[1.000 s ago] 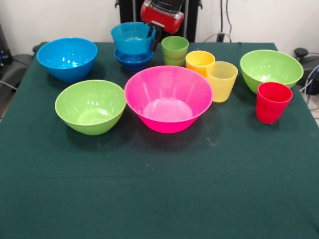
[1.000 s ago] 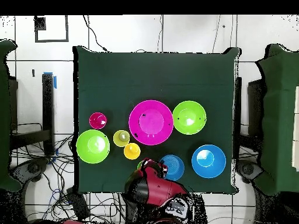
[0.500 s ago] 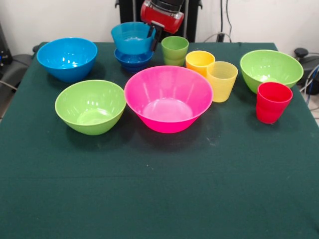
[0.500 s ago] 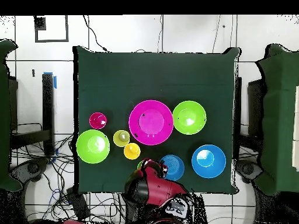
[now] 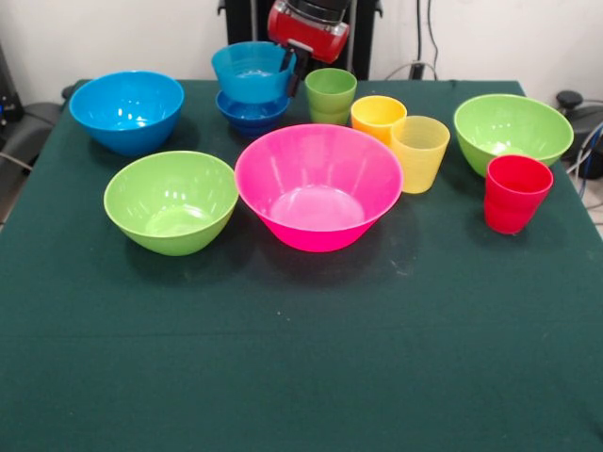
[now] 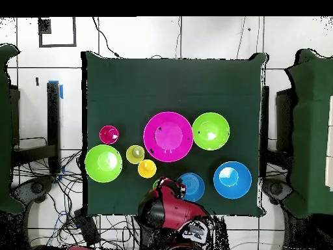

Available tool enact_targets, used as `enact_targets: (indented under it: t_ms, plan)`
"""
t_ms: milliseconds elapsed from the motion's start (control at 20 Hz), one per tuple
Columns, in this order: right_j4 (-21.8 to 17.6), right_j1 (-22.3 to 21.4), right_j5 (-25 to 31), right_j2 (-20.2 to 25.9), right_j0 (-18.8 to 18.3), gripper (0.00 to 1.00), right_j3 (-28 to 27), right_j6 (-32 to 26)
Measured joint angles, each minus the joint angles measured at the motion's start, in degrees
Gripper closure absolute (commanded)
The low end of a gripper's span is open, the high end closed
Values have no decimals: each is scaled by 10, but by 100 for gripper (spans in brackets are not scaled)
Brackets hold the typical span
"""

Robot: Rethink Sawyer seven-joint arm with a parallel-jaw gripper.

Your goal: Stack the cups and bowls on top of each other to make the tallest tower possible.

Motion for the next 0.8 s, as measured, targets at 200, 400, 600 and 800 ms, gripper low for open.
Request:
enact_targets:
  t_ms: [200,400,600,800]
  plan:
    - [0,0,0,-2,5,100,0,0]
    - [0,0,0,-8,13,100,0,0]
    - [0,0,0,-11,15,100,0,0]
    - [0,0,0,-15,16,0,0,0]
